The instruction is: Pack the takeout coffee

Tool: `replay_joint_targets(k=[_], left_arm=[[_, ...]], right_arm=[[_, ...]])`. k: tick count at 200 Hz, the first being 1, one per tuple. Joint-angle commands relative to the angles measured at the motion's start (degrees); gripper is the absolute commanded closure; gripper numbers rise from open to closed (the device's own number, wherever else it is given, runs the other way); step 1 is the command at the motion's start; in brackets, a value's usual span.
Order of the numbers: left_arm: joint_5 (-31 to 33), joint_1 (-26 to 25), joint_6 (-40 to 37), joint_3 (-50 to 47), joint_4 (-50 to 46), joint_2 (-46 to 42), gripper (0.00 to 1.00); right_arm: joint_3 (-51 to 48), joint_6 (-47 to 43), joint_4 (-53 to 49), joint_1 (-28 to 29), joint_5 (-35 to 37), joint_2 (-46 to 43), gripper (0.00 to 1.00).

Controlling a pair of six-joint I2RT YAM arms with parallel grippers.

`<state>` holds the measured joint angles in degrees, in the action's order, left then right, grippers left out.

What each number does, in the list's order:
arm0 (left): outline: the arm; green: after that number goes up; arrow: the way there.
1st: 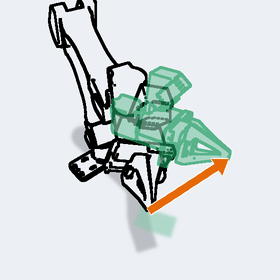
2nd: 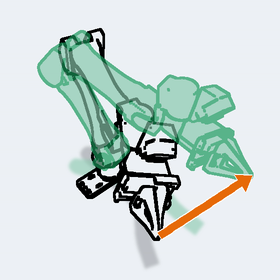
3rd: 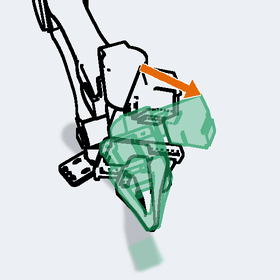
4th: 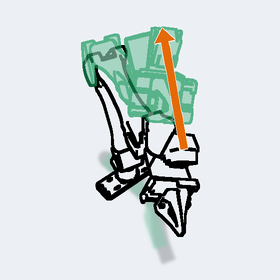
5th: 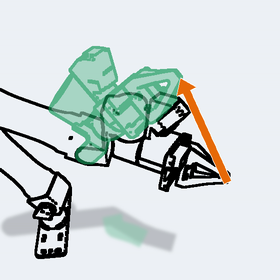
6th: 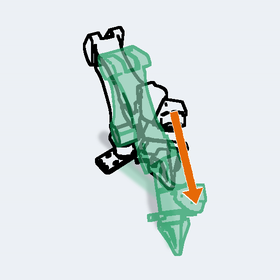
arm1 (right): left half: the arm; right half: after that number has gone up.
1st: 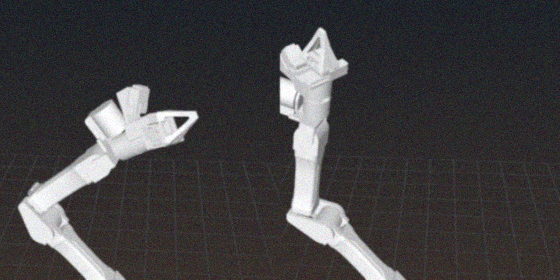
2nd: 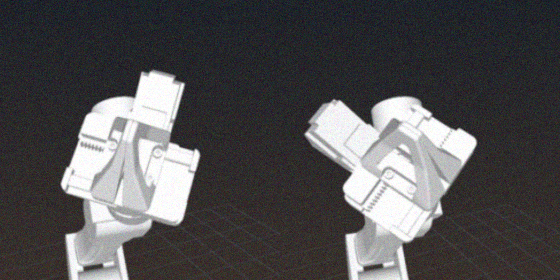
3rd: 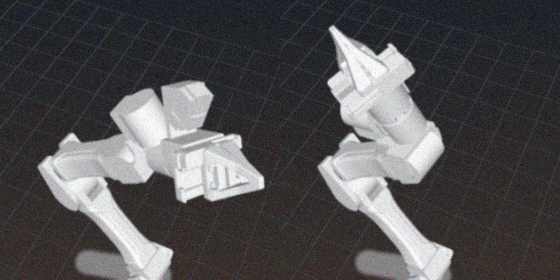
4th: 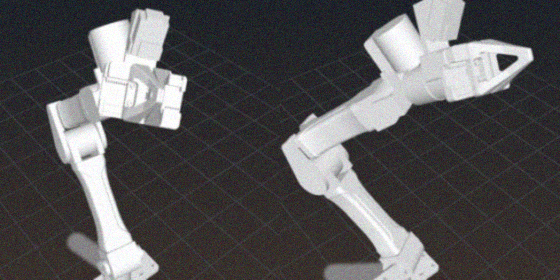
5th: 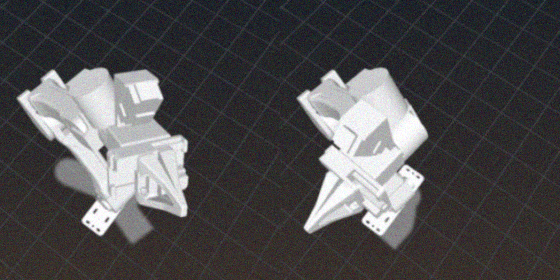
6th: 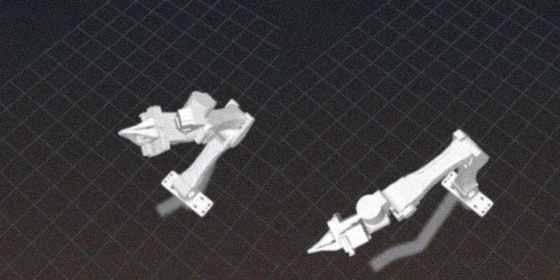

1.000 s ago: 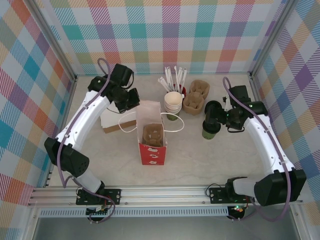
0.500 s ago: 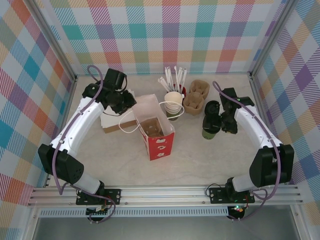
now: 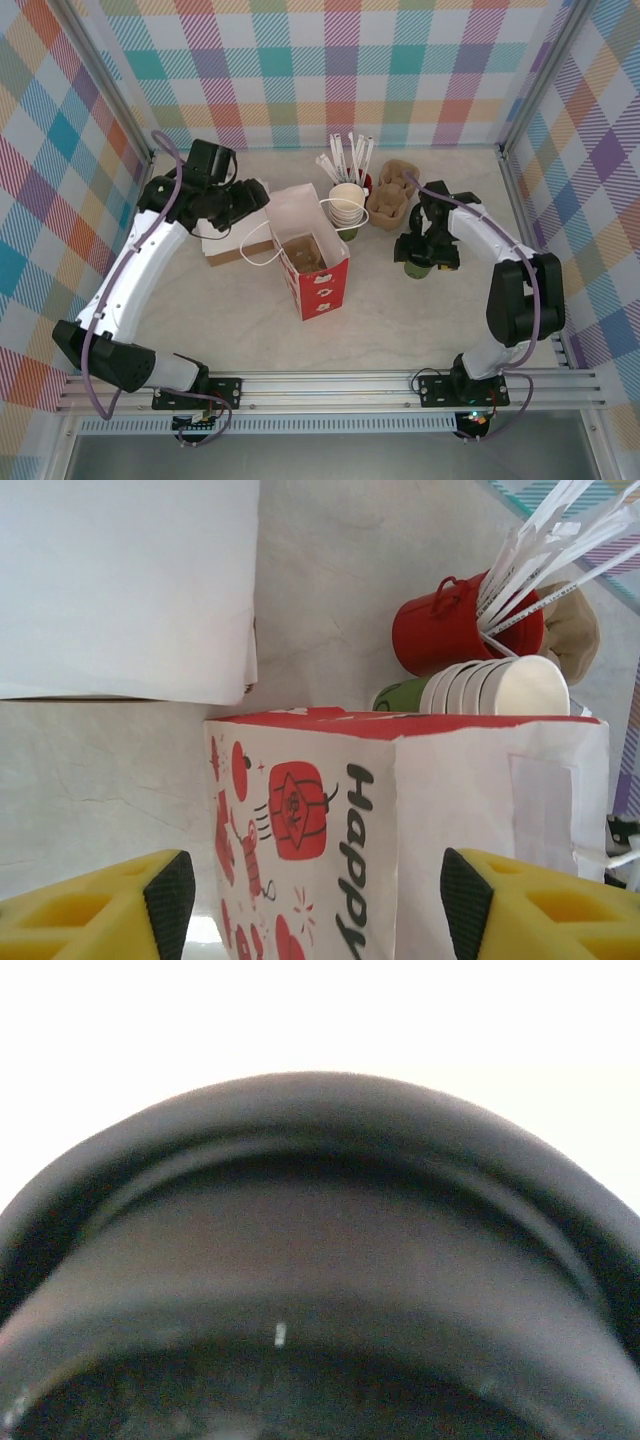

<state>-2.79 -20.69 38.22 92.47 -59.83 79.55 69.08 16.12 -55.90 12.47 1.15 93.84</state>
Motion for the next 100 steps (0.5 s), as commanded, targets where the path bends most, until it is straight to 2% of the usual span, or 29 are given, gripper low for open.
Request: replay_joint_targets(k=[1,58,100], left_arm=[[2.00,0.85,-2.88,0.05,-2.22,-3.02,0.30],[1.46,0.92,-6.62,-0.59,-2.91,-3.78,0.28],[1.67,0.91,-17.49,5.12,-4.72,0.18,0.24]], right_arm=[[2.49,0.66,1.28,0.19,1.53,1.82,0.00],[4.13,-0.20,2.22,0.23,1.58,4.85,0.01],[3.72,-0.90,1.30,0.27,1.29,4.34,0.14]])
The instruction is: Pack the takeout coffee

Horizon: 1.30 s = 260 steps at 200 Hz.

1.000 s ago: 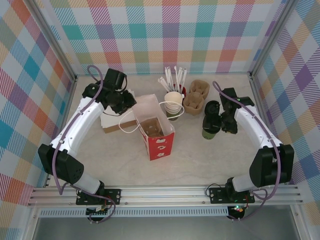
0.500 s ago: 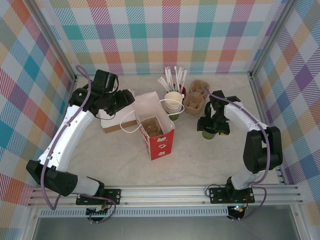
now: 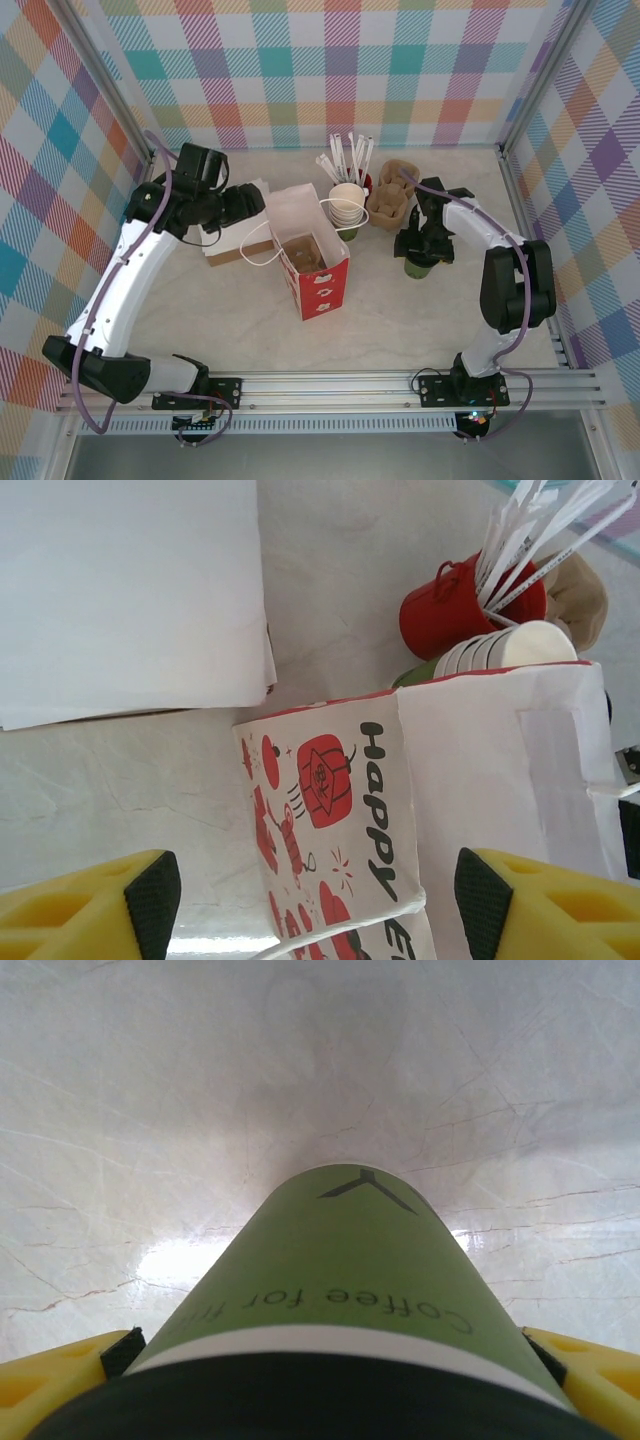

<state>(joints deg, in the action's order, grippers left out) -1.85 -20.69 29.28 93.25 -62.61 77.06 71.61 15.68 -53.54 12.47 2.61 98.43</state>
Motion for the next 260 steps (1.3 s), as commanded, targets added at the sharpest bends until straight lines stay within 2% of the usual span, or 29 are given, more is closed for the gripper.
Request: replay_joint_targets(k=[1,37,75,135,149,178,226,260], left_arm=[[0.76,0.91,-8.85,4.63,-1.97,2.84,0.24],[0.54,0.93,-20.88,12.39,-2.17,8.93,0.22],[-7.63,0.91,-33.34,19.56,-2.22,16.68,0.22],[-11.96,0.91,-42.16,25.31,-2.96,26.08,0.23],[-11.89,0.91,-42.99,26.65,-4.63,27.82,0.28],[-10.28,0.91,-44.32,27.43,-6.74,29.71,0.49],[-11.20,0.91,-44.64,25.66,-7.02,28.64,0.74],[-13.97,0.83,-43.76,24.40,-6.66,26.94,0.76]], right_arm=[[1.22,-0.47,-1.14,0.27,-0.16,-0.25,0.14],[1.12,-0.96,-2.56,0.28,0.09,-2.45,0.18],[0.03,-1.42,-4.06,0.45,-1.50,-5.36,0.20],[-0.73,-1.14,-6.57,0.81,-3.19,-9.84,0.21],[-0.52,-1.28,-7.49,0.89,-3.53,-11.20,0.21],[1.25,-1.77,-10.69,1.32,-4.45,-13.99,0.22],[7.30,-1.83,-16.48,3.06,-5.72,-18.45,0.24],[11.13,-1.45,-18.70,4.71,-7.37,-20.11,0.24]])
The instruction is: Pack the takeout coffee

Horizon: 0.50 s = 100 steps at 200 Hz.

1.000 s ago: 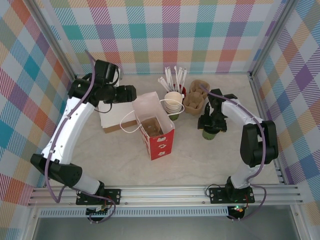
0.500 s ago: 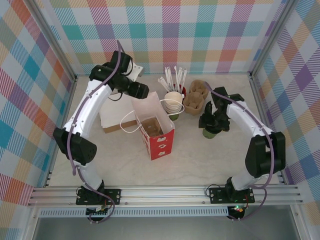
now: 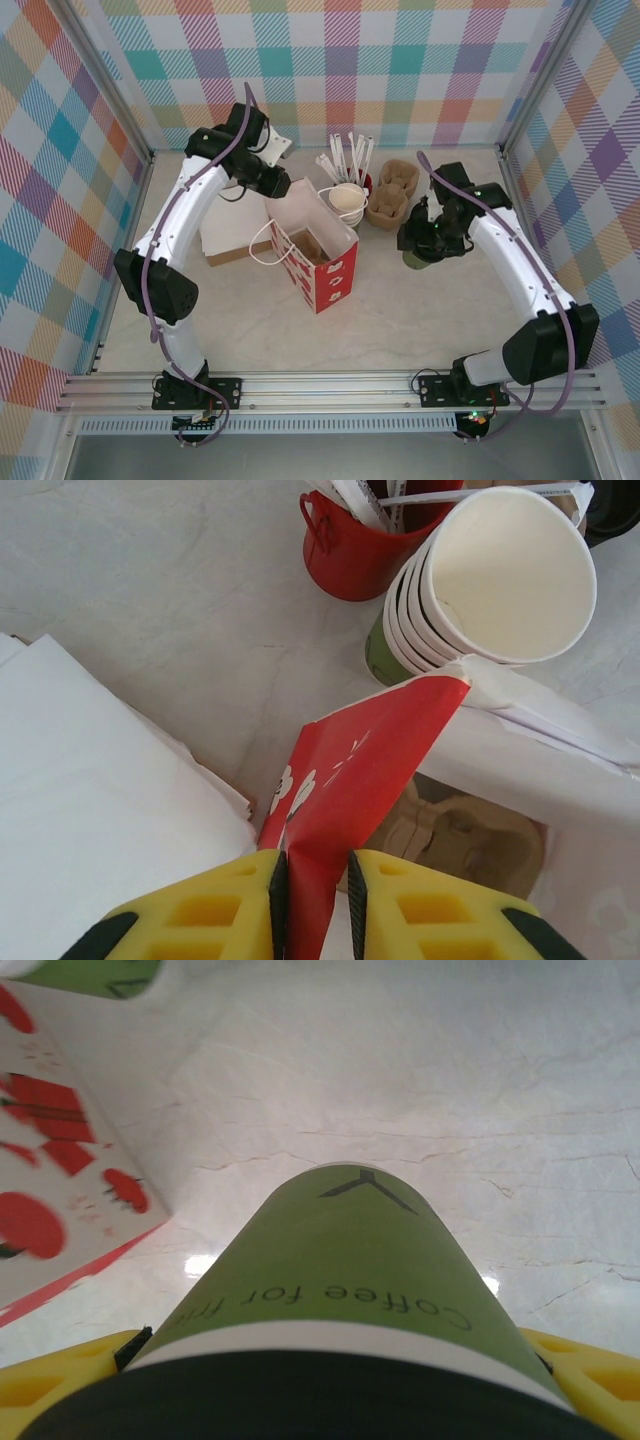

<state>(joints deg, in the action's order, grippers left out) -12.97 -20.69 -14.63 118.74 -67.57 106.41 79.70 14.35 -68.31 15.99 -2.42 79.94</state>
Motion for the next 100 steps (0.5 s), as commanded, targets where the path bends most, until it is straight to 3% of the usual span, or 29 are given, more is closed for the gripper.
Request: replay_joint_targets(k=[1,35,100], left_arm=[[-2.98,0.87,0.18,-1.11,-1.69,-2.47,0.76],[-4.11,0.47,1.10,-2.27,-2.05,-3.81,0.65],[2.08,0.76,5.90,-2.11,-0.83,-9.88,0.41]], right_arm=[[3.16,-0.16,-3.97,1.26,-2.42,-1.62,0.24],[7.48,0.65,-5.61,3.78,-3.75,-1.85,0.25],[25.71,2.90,-14.04,10.90,1.04,2.34,0.27]])
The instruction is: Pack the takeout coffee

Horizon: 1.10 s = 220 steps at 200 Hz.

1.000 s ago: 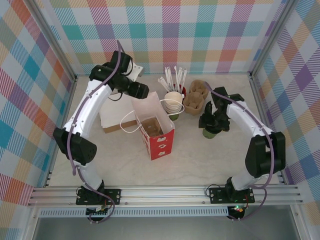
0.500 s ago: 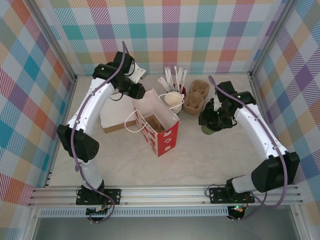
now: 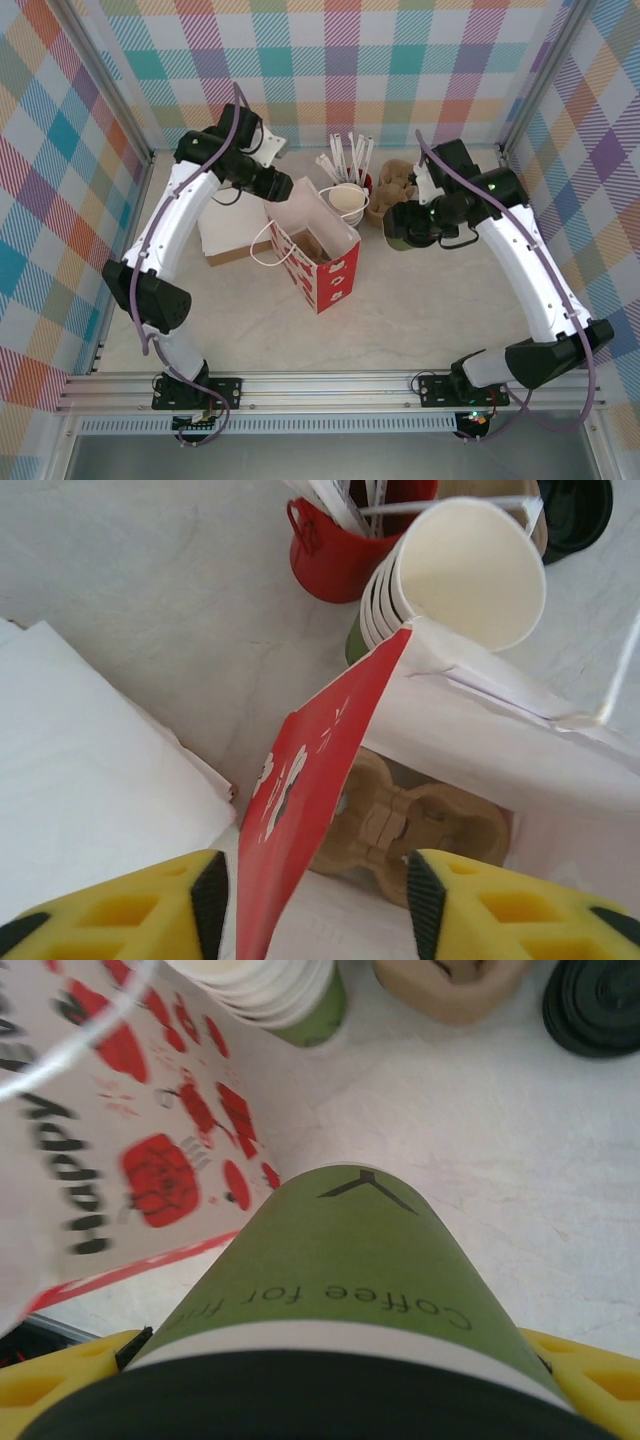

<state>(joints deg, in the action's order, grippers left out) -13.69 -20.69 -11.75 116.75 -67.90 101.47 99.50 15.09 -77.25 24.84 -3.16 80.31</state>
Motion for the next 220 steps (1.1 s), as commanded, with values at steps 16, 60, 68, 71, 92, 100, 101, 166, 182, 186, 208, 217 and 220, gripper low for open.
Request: replay_joint_targets(k=[16,60,68,71,92,100,101,166,182,186,208,217,220], left_arm=[[4.90,1.13,4.57,-0.86,-0.78,-6.08,0.35],[2.05,3.34,5.18,-2.96,-1.36,-4.26,0.31],[1.04,3.59,4.96,-3.03,-1.34,-3.55,0.31],[0.70,3.63,4.97,-3.13,-1.26,-3.28,0.31],[-1.15,3.89,4.89,-3.13,-0.67,-1.67,0.33],[-1.86,3.90,4.98,-2.89,-0.75,-1.05,0.35],[-1.95,3.90,4.98,-2.89,-0.75,-0.94,0.36],[-7.45,3.90,6.62,-6.80,0.37,-1.65,0.67],[-8.23,3.87,7.36,-8.50,1.19,-2.82,0.68],[-8.39,3.82,7.52,-8.91,1.48,-3.12,0.68],[-8.95,3.81,8.71,-11.83,3.12,-4.92,0.69],[-9.19,3.82,9.28,-12.94,3.68,-5.61,0.69],[-9.23,3.81,9.39,-13.28,3.85,-5.71,0.69]], right_arm=[[9.77,2.80,-5.71,4.54,2.57,3.38,0.27],[19.24,4.12,-6.01,10.82,2.55,8.24,0.28],[20.75,4.40,-6.05,11.99,2.54,9.23,0.28],[21.35,4.42,-6.07,12.36,2.48,9.64,0.28],[24.40,5.00,-5.60,15.04,1.70,12.00,0.28],[25.37,5.12,-5.22,16.06,1.24,12.91,0.28],[25.47,5.17,-5.20,16.18,1.19,13.01,0.28],[36.23,4.55,-6.75,21.23,2.92,22.58,0.29],[37.70,4.34,-7.63,21.74,3.16,24.66,0.29],[37.83,4.33,-7.72,21.86,3.16,24.99,0.29],[37.87,4.33,-8.00,22.81,2.60,26.67,0.29],[37.78,4.24,-8.18,23.34,1.91,27.22,0.29],[37.78,4.22,-8.25,23.45,1.67,27.39,0.29]])
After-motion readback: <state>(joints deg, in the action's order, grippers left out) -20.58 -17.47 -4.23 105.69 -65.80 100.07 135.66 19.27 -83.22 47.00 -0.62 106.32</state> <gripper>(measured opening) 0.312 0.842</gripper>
